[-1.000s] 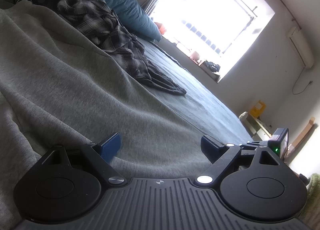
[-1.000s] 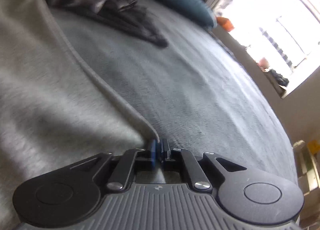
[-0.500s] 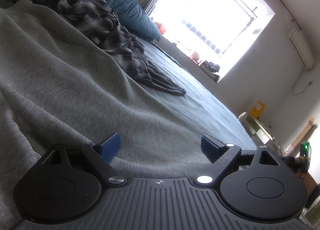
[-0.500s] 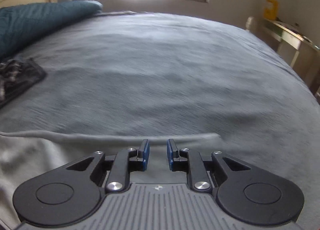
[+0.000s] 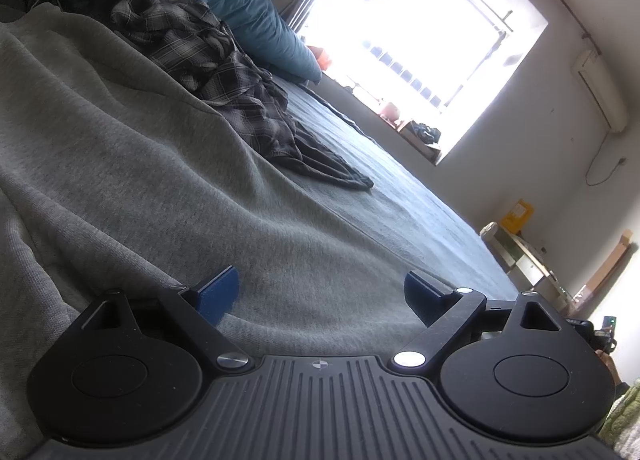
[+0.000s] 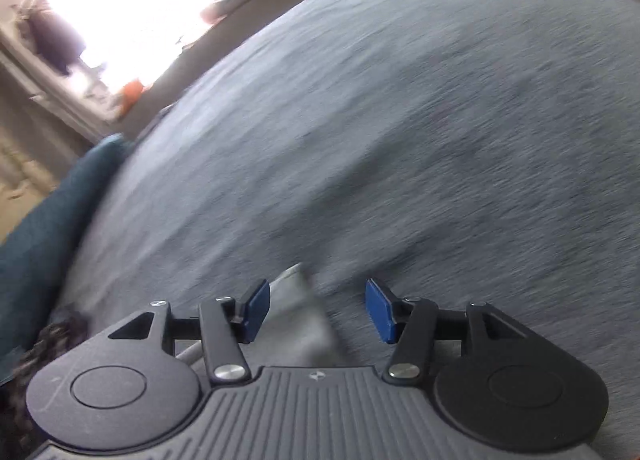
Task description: Fold clothes
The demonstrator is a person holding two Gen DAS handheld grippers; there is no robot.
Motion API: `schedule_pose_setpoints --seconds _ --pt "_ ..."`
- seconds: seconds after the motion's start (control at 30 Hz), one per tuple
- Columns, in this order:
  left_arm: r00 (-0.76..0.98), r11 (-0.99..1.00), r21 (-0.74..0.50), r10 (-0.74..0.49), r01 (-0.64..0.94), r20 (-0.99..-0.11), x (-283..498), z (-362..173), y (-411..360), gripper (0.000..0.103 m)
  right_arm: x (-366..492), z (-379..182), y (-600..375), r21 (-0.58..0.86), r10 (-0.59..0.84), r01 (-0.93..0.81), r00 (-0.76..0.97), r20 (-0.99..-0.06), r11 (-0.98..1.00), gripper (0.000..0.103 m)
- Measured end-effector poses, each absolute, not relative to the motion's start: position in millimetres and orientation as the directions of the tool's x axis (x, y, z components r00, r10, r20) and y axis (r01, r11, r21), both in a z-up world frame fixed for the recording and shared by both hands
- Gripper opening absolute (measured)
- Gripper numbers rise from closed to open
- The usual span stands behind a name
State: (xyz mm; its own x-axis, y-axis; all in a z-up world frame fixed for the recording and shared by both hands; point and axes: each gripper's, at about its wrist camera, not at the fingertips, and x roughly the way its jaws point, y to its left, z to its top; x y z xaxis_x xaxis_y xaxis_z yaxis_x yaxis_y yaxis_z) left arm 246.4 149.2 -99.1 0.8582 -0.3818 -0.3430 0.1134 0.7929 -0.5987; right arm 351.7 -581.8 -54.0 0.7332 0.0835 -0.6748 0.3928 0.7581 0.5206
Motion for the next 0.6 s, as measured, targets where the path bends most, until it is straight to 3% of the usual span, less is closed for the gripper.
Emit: schedule_pose_setpoints --seconds 0.1,0.13,0.17,0.2,0.23,0.47,0.6 --pt "0.858 0.793 -0.599 -0.382 0.114 -0.343 246.1 -99.0 149.2 0.091 358.6 -55.8 -558.6 0.468 0.110 0.334 0.708 -0.697 0.818 0.055" --pt "0.858 0.792 -0.599 -0.382 0.114 -0.342 246.1 -99.1 149.2 0.091 360.7 -54.7 -549.9 0.422 0.084 0.323 0.702 -0.707 0.847 0.050" --pt "0.858 0.792 -0.600 -0.383 0.114 -0.342 246.0 -99.1 149.3 0.091 362.4 -53.3 -542.5 0.388 0.070 0.309 0.698 -0.713 0.868 0.041" --pt "0.858 0.791 -0.601 -0.383 0.114 -0.341 245.9 -99.2 149.3 0.091 363.4 -51.4 -537.3 0.379 0.076 0.291 0.697 -0.713 0.879 0.017" --pt "0.858 0.792 -0.600 -0.383 0.114 -0.342 246.0 -99.2 149.2 0.091 363.4 -48.1 -530.9 0.358 0.070 0.275 0.700 -0.711 0.892 0.011" --pt "0.858 0.792 -0.599 -0.383 0.114 -0.342 246.3 -99.3 148.9 0.091 366.8 -15.4 -507.5 0.106 -0.129 0.238 0.791 -0.598 0.965 0.009" --pt "0.858 0.793 -0.599 -0.382 0.115 -0.342 246.4 -99.3 148.7 0.091 392.1 -43.1 -509.3 0.050 -0.178 0.275 0.738 -0.651 0.960 0.012"
